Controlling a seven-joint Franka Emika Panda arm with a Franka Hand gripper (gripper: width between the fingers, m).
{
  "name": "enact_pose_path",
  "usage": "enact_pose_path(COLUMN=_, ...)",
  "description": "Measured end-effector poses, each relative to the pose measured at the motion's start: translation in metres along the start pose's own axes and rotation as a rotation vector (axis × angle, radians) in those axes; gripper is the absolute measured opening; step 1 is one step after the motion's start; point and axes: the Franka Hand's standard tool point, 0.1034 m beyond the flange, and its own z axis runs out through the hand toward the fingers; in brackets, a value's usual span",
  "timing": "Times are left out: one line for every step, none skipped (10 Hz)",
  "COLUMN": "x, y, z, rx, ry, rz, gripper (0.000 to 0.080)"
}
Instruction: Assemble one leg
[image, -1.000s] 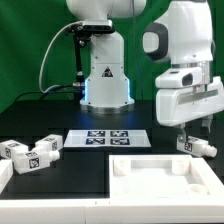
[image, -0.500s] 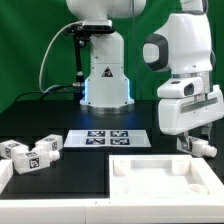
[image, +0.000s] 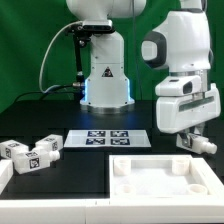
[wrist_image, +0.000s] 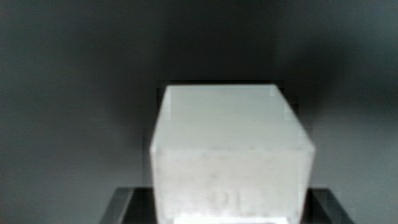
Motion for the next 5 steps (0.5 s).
enact_pose_path(x=-0.0062, y=0.0142, z=-0.011, rx=-0.004, ry=-0.009, rz=-0.015, gripper=0.0282)
enact_pose_path(x=-0.0082, y=0.0153, z=-0.0137, rx=-0.008, ry=-0.003, rz=0.018, gripper=0.0282)
enact_pose_path(x=-0.0098, y=0.014, z=-0.0126, rx=-0.013, ry=0.012, rz=0.068, gripper=0.0282)
enact_pose_path(x=-0.01, y=0.0141, z=-0.0123, rx=-0.01, ry=0.011, rz=0.161, gripper=0.0282)
enact_pose_path(x=-0.01, y=0.0143, z=-0.0122, rx=-0.009, ry=0.012, rz=0.224, gripper=0.0282)
